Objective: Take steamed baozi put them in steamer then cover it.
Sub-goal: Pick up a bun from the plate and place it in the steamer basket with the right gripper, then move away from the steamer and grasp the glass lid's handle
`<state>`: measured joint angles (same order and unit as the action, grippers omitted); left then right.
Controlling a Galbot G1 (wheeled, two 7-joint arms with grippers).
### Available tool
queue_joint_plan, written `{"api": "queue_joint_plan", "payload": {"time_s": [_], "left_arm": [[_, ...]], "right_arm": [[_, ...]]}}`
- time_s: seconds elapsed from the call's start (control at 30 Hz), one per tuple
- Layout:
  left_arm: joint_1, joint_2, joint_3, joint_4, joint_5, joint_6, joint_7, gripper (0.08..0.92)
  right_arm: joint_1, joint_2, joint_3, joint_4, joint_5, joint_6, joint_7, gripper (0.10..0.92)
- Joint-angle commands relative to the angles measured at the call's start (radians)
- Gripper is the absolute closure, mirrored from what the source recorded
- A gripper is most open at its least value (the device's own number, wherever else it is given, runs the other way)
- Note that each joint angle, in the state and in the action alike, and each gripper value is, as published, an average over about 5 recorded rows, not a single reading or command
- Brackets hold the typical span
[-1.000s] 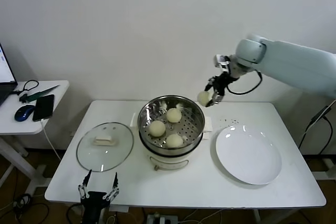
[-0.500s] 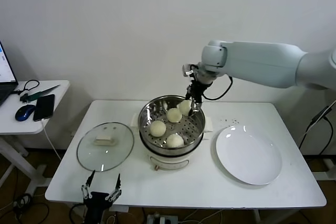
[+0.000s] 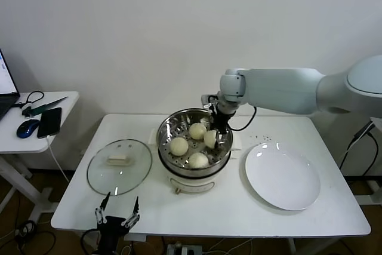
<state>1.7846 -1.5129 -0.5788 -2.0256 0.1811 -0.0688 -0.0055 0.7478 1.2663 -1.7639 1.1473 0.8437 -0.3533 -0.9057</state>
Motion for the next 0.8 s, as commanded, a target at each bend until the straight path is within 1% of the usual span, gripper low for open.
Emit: {"api": "queue_joint_plan", "payload": {"time_s": [0.03,0.13,0.23,0.3,0.57,0.7,0.8], "left_arm": [[-0.005,0.001,0.001,0.003,0.0,0.002,0.002,0.177],[-0.004,0.0,0.001,0.002,0.001,0.001,0.002,0.177],[-0.002,-0.002,0.001,0.0,0.001,0.0,0.0,0.177],[-0.002,-0.002,0.0,0.0,0.002,0.0,-0.001,0.177],[-0.002,-0.006,0.001,0.002,0.007,0.0,-0.003,0.177],[-0.003,-0.006,0.001,-0.001,0.008,0.001,-0.005,0.177],[-0.003,-0.007,-0.001,-0.003,0.009,-0.001,-0.011,0.177]], "right_arm": [[-0.036,0.014,-0.011,0.005,-0.02,-0.006,0.022,0.311],[-0.04,0.01,-0.001,0.003,-0.023,-0.011,0.028,0.277],[-0.036,0.003,0.009,0.006,-0.029,-0.014,0.026,0.223],[-0.031,-0.006,0.016,0.009,-0.038,-0.013,0.022,0.208],[0.006,-0.083,0.074,0.025,-0.059,0.013,-0.01,0.202],[0.031,-0.151,0.124,0.035,-0.075,0.066,-0.033,0.203],[0.047,-0.223,0.165,0.056,-0.043,0.118,-0.005,0.203]]}}
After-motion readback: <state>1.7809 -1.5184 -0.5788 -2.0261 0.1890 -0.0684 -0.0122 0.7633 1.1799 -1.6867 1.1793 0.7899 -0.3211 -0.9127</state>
